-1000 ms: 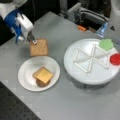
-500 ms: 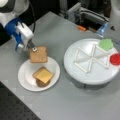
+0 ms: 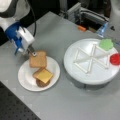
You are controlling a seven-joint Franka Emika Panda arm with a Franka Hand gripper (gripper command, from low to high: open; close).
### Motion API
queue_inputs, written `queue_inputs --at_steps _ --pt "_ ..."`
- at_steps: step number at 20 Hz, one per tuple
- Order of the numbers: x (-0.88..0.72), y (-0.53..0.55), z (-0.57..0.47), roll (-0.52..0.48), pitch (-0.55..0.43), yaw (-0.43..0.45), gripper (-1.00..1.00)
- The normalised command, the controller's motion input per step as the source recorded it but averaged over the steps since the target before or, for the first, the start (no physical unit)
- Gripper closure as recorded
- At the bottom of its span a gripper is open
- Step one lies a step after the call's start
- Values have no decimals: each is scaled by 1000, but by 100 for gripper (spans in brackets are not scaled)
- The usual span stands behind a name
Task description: Ingredient selection for cheeseburger or sandwich
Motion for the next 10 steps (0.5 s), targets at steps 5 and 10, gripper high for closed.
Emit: queue_inputs --at_steps 5,10 --pt "293 -128 -193 157 -121 81 100" --pt "295 -87 -150 198 -133 84 100"
